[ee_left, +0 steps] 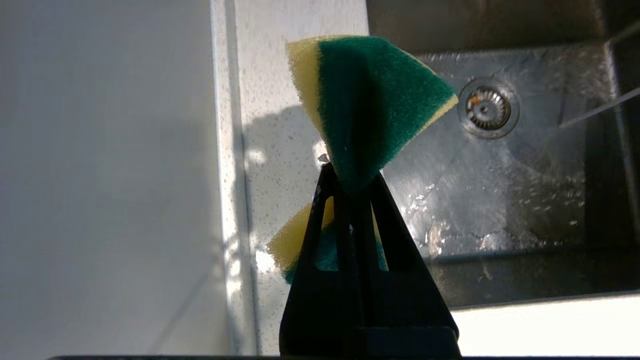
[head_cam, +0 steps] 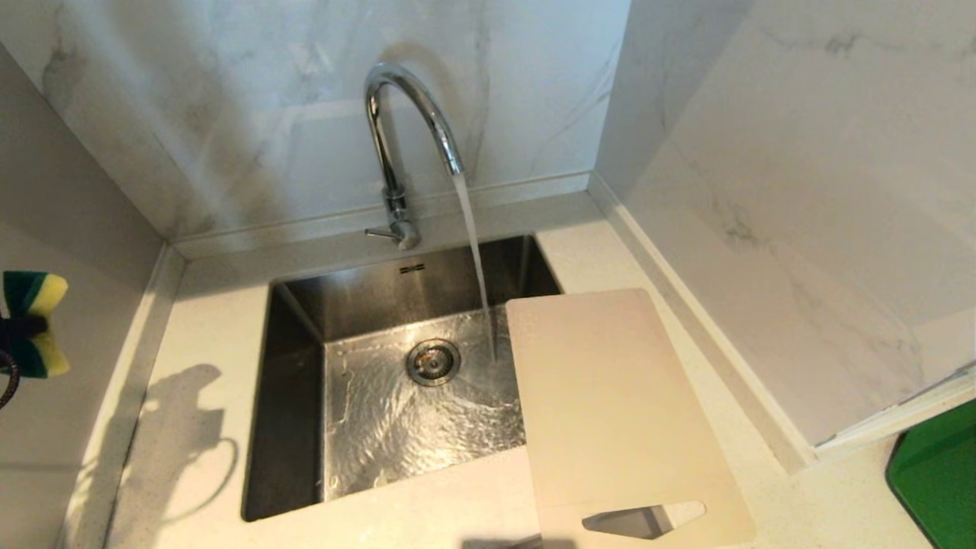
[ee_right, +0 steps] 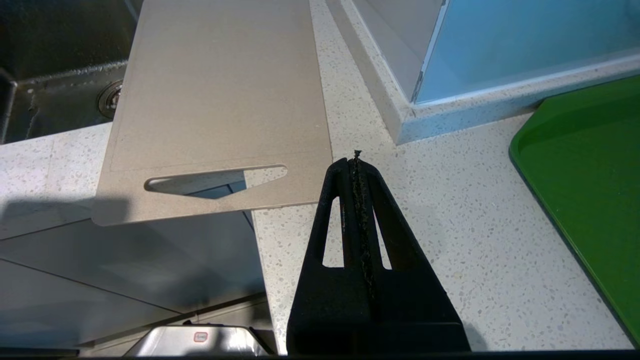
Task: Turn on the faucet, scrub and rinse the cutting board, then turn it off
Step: Pick up the cutting board
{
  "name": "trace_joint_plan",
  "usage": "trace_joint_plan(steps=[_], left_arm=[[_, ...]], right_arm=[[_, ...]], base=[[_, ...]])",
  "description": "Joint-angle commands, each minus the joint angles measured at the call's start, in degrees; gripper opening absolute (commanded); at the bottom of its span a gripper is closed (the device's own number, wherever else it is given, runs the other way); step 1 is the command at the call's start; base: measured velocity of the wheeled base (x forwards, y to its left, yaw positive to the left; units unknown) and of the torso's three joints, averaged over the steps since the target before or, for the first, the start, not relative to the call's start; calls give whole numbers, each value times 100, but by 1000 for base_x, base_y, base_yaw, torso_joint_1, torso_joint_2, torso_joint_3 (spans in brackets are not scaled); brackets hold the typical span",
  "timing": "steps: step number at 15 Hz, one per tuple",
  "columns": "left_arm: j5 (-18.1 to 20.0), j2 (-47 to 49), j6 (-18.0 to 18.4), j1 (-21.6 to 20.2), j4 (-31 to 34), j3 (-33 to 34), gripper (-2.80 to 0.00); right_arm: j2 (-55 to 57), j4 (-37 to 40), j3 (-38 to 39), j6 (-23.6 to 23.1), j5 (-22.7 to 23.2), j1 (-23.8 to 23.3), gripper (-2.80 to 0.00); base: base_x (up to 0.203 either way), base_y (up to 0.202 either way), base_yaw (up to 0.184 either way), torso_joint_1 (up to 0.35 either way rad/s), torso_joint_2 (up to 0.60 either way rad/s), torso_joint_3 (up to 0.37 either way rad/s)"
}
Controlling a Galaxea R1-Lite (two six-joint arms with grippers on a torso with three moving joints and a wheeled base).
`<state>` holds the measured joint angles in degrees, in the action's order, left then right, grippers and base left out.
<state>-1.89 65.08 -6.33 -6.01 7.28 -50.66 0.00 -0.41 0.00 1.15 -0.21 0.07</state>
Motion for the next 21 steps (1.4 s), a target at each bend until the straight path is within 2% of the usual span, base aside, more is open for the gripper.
trace_joint_plan(steps=[1, 6, 15, 21], left_arm=[[-4, -208, 16, -13, 23, -50, -280], [144, -832, 103, -77, 100, 71, -280], [457, -2259, 227, -254, -240, 1501, -280], [521, -3092, 238, -260, -354, 2073, -280]], right_arm=[[0, -2, 0, 0, 3, 1, -280], [0, -2, 0, 0, 3, 1, -280], [0, -2, 0, 0, 3, 1, -280], [0, -2, 0, 0, 3, 1, -280]], base=[[0, 0, 0, 0, 0, 0], [0, 0, 0, 0, 0, 0], [0, 0, 0, 0, 0, 0], [0, 0, 0, 0, 0, 0]])
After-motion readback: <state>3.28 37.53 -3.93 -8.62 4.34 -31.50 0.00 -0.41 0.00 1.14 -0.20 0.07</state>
